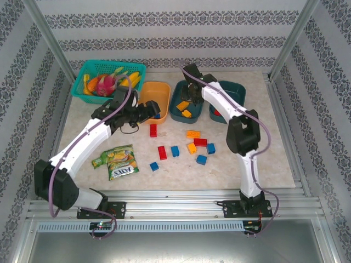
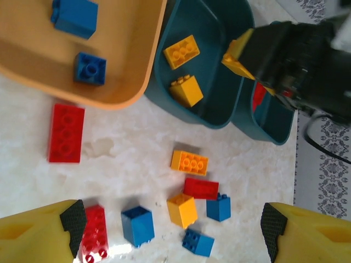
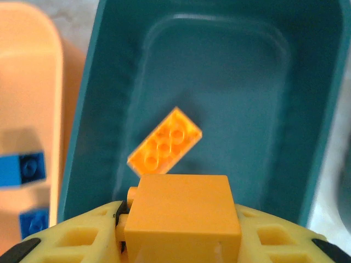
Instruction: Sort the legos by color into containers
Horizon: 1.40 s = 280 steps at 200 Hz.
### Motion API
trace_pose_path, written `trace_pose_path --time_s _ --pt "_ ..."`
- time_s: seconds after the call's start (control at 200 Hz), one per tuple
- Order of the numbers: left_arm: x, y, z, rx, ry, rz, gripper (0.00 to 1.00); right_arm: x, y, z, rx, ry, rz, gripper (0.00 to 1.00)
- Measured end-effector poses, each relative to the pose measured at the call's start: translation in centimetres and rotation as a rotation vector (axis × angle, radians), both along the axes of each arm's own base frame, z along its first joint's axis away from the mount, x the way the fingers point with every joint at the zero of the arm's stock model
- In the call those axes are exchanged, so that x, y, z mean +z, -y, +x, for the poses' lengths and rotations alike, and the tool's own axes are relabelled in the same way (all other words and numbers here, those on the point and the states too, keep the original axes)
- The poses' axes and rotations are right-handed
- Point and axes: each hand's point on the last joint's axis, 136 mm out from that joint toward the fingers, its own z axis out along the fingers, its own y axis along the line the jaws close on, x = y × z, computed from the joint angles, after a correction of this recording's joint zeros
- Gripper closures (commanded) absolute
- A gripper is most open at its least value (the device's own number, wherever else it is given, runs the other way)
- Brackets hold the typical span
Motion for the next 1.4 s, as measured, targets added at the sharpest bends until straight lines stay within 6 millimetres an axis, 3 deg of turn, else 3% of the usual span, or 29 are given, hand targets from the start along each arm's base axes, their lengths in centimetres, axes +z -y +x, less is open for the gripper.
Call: trace_pose_path --time_s 0.145,0.43,0.684,0.819,0.959,1.099,1.229,1.309,1.399 --pt "-0.2 0.5 1.4 -0.017 0.005 0.005 0.15 -2.4 0.3 2.3 -0.059 -0.029 -0.021 0.66" --pt "-0.3 0.4 1.8 -0.019 0.003 0.005 0.15 -5.3 2.0 0.3 -0.189 -0.141 -0.069 0.66" --pt "-0.3 0.3 1.8 -0.032 0.011 0.012 0.15 -7.7 1.7 -0.5 -0.222 -0.207 -0.050 0.50" --pt "-0.5 0.2 1.6 -0.042 0.010 0.024 0.15 -7.8 1.5 -0.4 -0.230 -0.210 -0.036 0.36" --pt "-0.8 -0.1 1.0 -0.048 -0.010 0.044 0.17 -7.1 1.3 -0.1 -0.232 -0.195 -0.024 0.30" --pt "-0.9 -0.7 -0.6 -0.057 -0.030 0.063 0.21 -4.5 0.7 -0.1 -0.219 -0.153 -0.006 0.32" --pt "-2.2 -1.5 -3.4 -0.064 -0.087 0.090 0.24 1.6 -0.8 -1.4 -0.138 -0.032 0.023 0.31" --pt "-4.2 -1.5 -5.8 -0.076 -0.161 0.117 0.26 5.6 -2.6 -4.5 -0.037 0.055 0.047 0.31" --pt "-7.2 -0.9 -9.0 -0.099 -0.265 0.151 0.27 8.9 -5.2 -10.5 0.133 0.148 0.119 0.29"
